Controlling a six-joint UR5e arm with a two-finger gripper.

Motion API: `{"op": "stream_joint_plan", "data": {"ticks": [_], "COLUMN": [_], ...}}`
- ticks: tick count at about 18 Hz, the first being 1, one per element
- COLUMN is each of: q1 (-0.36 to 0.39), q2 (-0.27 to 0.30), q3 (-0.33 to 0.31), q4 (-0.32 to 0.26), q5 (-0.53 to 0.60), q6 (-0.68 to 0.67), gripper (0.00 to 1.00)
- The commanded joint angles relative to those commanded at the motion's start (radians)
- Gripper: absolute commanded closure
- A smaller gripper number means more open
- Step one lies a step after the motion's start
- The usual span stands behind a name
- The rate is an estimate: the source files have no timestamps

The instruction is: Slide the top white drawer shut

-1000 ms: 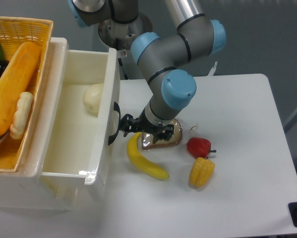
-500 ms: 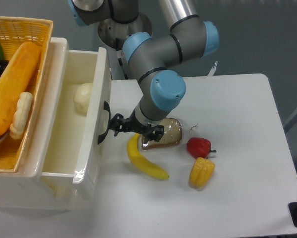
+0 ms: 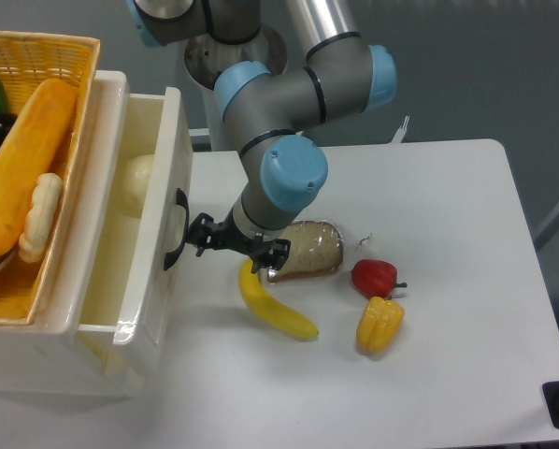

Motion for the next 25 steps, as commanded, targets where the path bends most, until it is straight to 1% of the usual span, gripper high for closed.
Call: {"op": "stream_joint_plan", "data": {"ticks": [10,25], "q1": [-0.049,-0.051], "q2": [0.000,-0.003], "q3": [0.002,0.002], "q4": [0.003,-0.002], "q5": [0.005,0.005], "q6": [-0.017,-0.017], "gripper": [0.00,0.00]}}
